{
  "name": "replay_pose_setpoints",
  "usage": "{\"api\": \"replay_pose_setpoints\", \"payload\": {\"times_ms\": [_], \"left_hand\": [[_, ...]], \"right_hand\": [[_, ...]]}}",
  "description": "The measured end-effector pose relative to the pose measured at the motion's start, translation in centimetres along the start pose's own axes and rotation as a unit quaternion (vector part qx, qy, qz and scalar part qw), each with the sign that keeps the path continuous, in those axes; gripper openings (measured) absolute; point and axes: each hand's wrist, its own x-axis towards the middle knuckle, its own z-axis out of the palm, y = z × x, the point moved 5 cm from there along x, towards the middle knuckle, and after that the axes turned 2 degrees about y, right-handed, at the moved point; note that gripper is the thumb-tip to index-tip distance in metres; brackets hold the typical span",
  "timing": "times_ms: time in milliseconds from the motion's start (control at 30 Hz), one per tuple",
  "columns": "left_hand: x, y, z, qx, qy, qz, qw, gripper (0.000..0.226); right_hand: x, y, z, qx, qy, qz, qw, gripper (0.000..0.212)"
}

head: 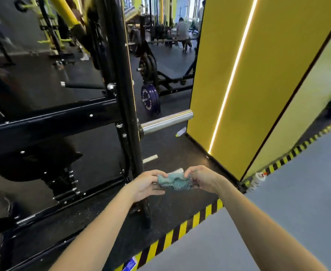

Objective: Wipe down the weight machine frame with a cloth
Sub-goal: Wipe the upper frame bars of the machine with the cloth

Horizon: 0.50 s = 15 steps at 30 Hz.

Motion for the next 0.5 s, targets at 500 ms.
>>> {"api": "replay_pose_setpoints", "payload": {"times_ms": [500], "left_hand": [[14.4,21.9,17.0,-0.024,-0.052,0.140,0.989,0.037]], "right_hand": [[4.4,-15.1,-24.9,0.104,0.029,-0.102,0.989,0.036]]}}
